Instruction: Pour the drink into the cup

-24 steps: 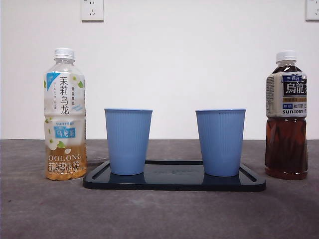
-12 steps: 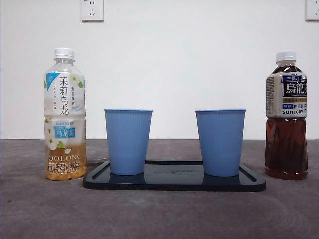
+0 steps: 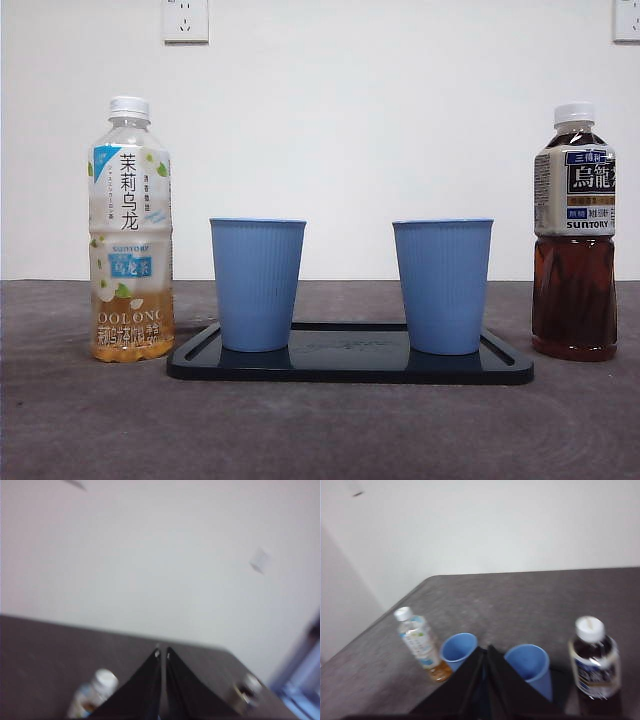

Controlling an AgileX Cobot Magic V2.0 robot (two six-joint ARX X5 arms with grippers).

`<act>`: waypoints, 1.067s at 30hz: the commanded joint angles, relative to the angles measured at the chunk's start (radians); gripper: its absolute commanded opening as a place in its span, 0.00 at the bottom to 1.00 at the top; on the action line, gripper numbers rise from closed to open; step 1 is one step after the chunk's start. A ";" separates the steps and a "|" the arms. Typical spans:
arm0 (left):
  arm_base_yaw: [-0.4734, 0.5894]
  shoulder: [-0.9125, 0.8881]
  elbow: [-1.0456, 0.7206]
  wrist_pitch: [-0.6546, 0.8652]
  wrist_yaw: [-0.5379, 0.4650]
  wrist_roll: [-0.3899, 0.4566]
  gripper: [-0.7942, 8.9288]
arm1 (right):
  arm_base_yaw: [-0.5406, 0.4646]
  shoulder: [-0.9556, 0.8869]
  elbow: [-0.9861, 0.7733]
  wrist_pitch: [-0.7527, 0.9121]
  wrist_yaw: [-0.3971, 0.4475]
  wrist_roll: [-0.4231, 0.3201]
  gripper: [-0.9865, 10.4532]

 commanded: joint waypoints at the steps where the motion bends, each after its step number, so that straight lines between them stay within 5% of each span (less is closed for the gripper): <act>1: -0.029 0.071 0.072 -0.093 0.058 0.085 0.10 | 0.018 0.051 0.064 -0.031 -0.047 -0.057 0.10; 8: -0.098 0.175 0.139 -0.197 0.134 0.238 0.10 | 0.117 0.135 0.119 -0.131 -0.060 -0.153 0.10; 18: -0.104 0.178 0.138 -0.191 0.140 0.297 0.13 | 0.132 0.143 0.119 -0.150 -0.057 -0.161 0.11; 26: -0.104 0.179 0.138 -0.191 0.140 0.297 0.58 | 0.132 0.143 0.119 -0.151 -0.057 -0.159 0.45; 32: -0.104 0.179 0.138 -0.191 0.140 0.297 0.62 | 0.133 0.143 0.119 -0.156 -0.057 -0.147 0.52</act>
